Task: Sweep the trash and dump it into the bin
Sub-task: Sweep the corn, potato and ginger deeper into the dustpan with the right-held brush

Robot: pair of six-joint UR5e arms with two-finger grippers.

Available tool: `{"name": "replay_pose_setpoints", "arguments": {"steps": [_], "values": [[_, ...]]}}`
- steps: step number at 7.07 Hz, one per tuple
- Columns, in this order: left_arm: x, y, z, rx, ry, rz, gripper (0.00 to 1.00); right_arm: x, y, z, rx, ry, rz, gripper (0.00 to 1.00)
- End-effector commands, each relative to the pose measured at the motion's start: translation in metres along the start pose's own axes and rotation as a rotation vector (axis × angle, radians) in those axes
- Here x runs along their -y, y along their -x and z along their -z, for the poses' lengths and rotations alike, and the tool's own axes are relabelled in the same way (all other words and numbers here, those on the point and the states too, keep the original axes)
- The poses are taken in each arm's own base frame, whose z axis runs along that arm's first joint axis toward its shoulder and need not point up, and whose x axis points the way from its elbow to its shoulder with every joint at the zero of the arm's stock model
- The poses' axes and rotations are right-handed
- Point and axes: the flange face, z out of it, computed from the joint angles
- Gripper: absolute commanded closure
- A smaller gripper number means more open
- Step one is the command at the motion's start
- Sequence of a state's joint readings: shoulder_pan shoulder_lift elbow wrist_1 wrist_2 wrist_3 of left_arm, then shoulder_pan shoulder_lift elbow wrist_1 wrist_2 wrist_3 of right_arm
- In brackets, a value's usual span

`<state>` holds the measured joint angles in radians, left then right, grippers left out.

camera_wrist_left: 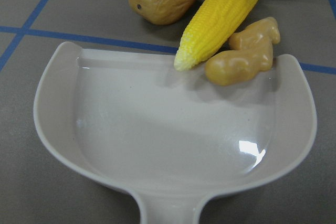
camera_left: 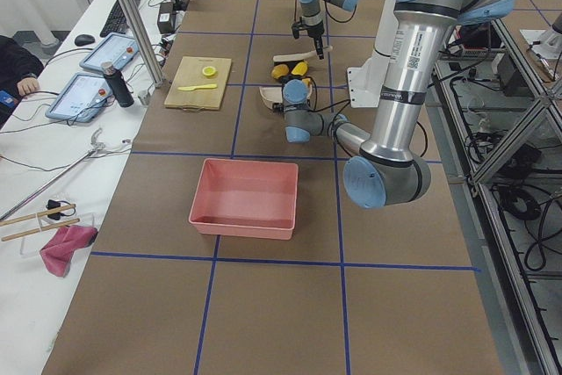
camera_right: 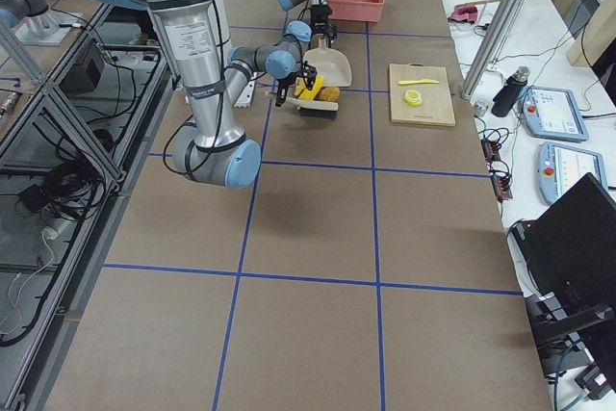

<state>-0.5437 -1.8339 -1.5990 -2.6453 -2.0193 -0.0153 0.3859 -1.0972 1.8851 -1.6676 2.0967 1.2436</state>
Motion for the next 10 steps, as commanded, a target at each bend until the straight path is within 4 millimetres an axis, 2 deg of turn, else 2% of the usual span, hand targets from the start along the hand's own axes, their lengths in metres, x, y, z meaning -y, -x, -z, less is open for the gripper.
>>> {"name": "replay_pose_setpoints", "arguments": {"steps": [1,3,5,7,10], "values": [[0.001,0.0,-0.001,0.012,0.006,0.002,0.07,0.007,0.035,0.006,0.029,-0.005,-0.006,1.0],[0.001,0.0,-0.001,0.012,0.006,0.002,0.07,0.007,0.061,0.017,0.055,-0.011,0.0,1.0],[0.001,0.001,-0.001,0.012,0.007,0.003,0.07,0.004,0.102,0.021,0.076,-0.005,-0.013,1.0],[0.001,0.001,-0.001,0.012,0.007,0.003,0.07,0.013,0.121,0.013,0.105,-0.012,0.001,1.0],[0.0,0.001,-0.001,0.012,0.009,0.004,0.07,0.011,0.149,0.017,0.13,-0.004,0.012,1.0]]}}
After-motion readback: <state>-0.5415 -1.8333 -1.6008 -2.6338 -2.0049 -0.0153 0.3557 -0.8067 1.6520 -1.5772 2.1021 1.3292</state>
